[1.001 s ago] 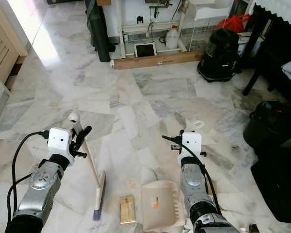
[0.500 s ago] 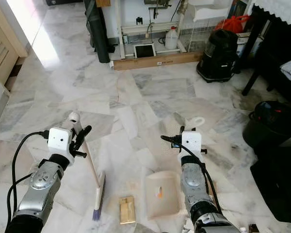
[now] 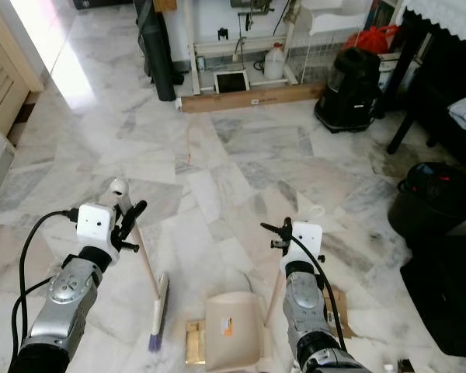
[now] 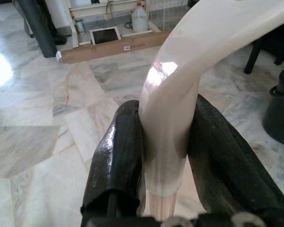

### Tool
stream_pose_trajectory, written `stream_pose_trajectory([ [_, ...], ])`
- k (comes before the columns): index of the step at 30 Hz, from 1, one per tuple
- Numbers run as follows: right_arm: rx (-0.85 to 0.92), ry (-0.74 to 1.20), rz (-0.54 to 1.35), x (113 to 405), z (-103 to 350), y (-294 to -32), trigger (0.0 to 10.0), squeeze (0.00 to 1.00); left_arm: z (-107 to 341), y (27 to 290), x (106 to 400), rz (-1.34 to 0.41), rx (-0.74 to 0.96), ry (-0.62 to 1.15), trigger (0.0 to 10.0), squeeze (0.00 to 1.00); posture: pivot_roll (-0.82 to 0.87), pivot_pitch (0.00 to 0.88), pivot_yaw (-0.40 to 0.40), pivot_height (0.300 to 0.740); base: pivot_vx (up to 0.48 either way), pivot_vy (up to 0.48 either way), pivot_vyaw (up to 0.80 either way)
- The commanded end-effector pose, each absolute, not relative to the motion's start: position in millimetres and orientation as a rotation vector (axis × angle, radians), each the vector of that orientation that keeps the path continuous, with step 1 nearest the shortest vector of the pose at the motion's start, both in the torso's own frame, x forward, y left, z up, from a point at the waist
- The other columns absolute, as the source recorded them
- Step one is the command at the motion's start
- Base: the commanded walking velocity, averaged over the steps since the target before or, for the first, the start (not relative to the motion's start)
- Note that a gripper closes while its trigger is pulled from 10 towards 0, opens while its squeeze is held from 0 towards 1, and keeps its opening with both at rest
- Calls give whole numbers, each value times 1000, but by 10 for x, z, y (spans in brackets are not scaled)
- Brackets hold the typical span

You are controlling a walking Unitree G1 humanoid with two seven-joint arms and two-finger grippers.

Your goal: Sweep floor

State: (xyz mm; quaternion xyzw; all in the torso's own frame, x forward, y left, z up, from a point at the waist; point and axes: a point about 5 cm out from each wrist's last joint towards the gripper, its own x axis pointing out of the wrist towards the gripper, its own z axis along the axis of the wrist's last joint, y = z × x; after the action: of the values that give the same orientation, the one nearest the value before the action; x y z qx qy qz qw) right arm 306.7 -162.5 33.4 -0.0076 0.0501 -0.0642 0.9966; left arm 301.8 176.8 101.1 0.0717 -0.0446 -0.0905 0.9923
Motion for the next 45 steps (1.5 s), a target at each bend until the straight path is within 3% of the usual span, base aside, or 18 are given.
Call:
stream_pose_trajectory([
  [1,-31,155,-120,2990,223,-1625,10000,0,1047,1771,3021,-186,150,-106,10000,0,31,89,14,740,0,0,0],
  [19,-104,10,-122,3129,479,-1678,10000,0,1049,1763,3024,-190,149,-107,10000,0,28,84,16,740,0,0,0],
  [45,-118,114,-96,2997,264,-1604,10000,0,1006,1772,3022,-207,162,-74,10000,0,36,83,17,740,0,0,0],
])
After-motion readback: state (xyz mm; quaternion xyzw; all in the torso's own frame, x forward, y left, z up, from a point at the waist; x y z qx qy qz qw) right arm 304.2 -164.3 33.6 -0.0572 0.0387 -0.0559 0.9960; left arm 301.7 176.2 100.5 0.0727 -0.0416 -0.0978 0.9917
